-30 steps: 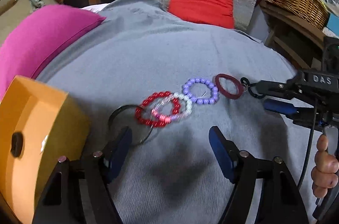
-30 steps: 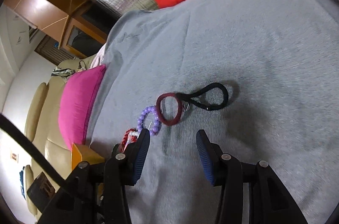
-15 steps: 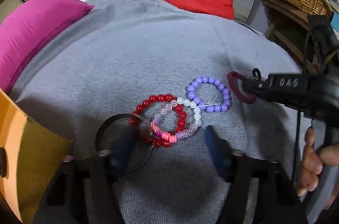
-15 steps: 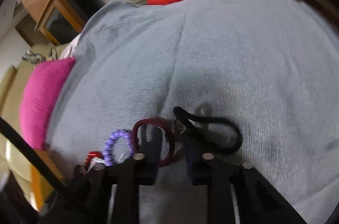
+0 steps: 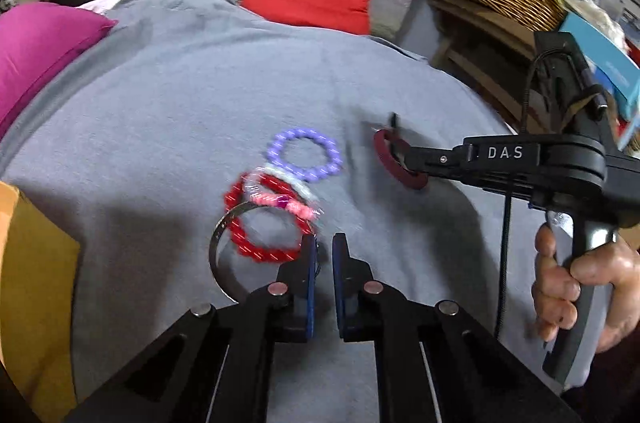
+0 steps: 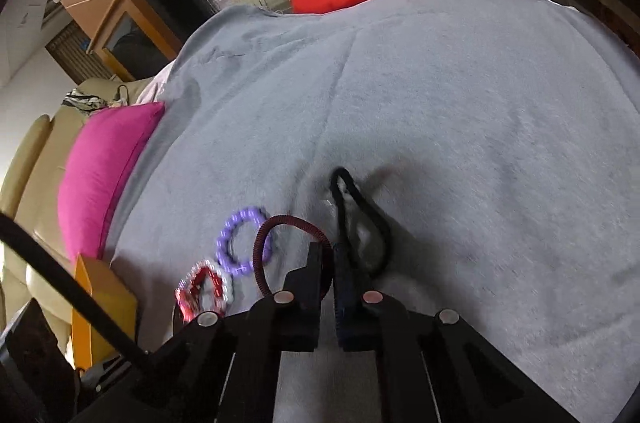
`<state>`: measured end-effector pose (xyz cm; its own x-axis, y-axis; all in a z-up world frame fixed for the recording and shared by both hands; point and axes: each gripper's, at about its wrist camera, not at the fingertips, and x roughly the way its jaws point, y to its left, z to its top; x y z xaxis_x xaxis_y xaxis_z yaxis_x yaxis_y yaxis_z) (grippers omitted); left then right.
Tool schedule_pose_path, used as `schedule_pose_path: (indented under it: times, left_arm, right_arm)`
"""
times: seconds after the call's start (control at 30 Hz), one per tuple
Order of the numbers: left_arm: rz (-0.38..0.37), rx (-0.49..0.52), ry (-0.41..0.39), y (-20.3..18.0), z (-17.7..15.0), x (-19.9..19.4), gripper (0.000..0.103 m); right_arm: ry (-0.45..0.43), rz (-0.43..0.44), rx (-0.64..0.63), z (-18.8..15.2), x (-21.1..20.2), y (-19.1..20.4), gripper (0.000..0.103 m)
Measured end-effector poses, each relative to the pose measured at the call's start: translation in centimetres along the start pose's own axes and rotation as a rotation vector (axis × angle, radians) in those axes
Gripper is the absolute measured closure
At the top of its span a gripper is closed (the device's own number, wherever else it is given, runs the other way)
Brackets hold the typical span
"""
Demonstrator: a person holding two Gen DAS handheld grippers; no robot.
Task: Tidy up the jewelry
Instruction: 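Grasp the maroon hair tie with the right tool while the left tool grasps the silver bangle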
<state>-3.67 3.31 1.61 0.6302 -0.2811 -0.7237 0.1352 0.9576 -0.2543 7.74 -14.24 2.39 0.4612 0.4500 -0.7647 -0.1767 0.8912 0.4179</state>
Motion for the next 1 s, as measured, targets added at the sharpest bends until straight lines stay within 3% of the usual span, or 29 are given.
schedule_pose_path:
  times: [0.17, 0.33, 0.5, 0.53, 0.6, 0.63, 0.67, 0.8, 1.0]
  left_arm:
    - [-0.017, 0.027, 0.026, -1.2, -1.2, -1.0, 0.095]
    - [-0.035, -0.014, 0.024, -1.0, -1.9, -2.5, 0.095]
    - [0.023, -0.027, 0.02, -1.0, -2.3, -3.2, 0.095]
    - [0.054, -0.046, 0.018, -0.5, -2.1, -3.1, 0.092]
    - [0.1, -0.098, 0.012, 0.8, -1.8, -3.0, 0.077]
    - [0.127, -0.122, 0.008, 1.3, -1.6, -2.9, 0.058]
    - [0.157, -0.144, 0.001, 1.9, -1.5, -2.8, 0.046]
    - [0.157, -0.172, 0.019, 2.8, -1.2, -1.8, 0.045]
    - [0.152, -0.096, 0.035, 1.5, -0.9, -0.2, 0.045]
  right_arm:
    - [0.043, 0.007, 0.028, -1.9, -1.5, -2.9, 0.097]
    - [0.053, 0.01, 0.037, -3.0, -2.8, -5.0, 0.097]
    - [0.058, 0.013, 0.033, -3.4, -3.2, -5.7, 0.097]
    - [0.061, 0.015, 0.037, -3.4, -3.2, -5.8, 0.097]
    - [0.062, 0.017, 0.042, -3.5, -3.5, -6.1, 0.097]
    - [0.062, 0.015, 0.038, -3.6, -3.5, -6.0, 0.097]
    - [0.063, 0.011, 0.032, -3.6, -3.4, -5.8, 0.097]
    - [0.068, 0.008, 0.02, -3.7, -3.1, -5.8, 0.097]
    - [0.061, 0.004, 0.007, -3.6, -2.7, -5.6, 0.097]
